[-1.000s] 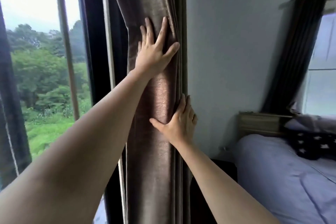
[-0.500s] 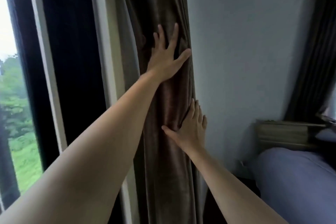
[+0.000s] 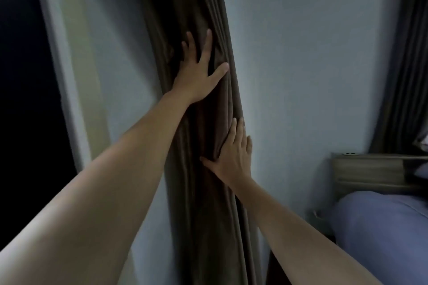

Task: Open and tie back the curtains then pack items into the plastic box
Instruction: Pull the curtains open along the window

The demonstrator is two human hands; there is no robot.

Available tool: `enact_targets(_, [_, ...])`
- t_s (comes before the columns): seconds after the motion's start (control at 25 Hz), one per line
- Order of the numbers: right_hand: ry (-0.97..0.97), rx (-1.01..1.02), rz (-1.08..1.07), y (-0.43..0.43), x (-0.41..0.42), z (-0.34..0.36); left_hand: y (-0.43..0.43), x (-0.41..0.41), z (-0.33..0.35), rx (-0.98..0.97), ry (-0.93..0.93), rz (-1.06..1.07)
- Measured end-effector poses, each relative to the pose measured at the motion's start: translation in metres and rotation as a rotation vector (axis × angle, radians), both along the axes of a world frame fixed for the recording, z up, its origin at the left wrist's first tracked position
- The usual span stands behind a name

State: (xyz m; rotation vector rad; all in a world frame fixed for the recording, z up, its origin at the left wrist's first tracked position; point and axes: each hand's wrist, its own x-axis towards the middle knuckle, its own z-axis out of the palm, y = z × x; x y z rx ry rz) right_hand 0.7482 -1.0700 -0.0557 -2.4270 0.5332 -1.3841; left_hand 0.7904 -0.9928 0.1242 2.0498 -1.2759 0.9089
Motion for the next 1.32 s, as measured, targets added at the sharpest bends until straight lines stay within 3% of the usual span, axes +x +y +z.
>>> enact_targets(0.24, [-0.079,-0.162,0.177,-0.03,0.016,-0.009,-0.003,-0.002,-0.008,-0.042,-0.042,0.106])
enact_targets(0.52, [-0.192,-0.455,0.434,-0.042,0.014,-0.03,0.026,-0.035,-0.029,-0.028,-0.101,0.392])
enact_targets(0.76, [-0.265,-0.45,0.728,-0.013,-0.017,-0.054,0.068,-0.083,-0.075,-0.171,-0.042,0.57])
enact_targets(0.88, [-0.285,-0.312,0.871,-0.006,-0.035,-0.049,0.081,-0.116,-0.105,-0.306,0.003,0.633])
enact_targets(1.04, [-0.265,0.108,1.158,-0.002,-0.045,-0.035,0.088,-0.164,-0.141,-0.5,0.198,0.671])
enact_targets(1.16, [-0.129,0.425,1.478,0.009,-0.059,-0.041,0.088,-0.186,-0.182,-0.605,0.339,0.706])
enact_targets(1.32, [0.024,0.574,1.7,0.032,-0.074,-0.092,0.094,-0.19,-0.256,-0.694,0.655,0.745])
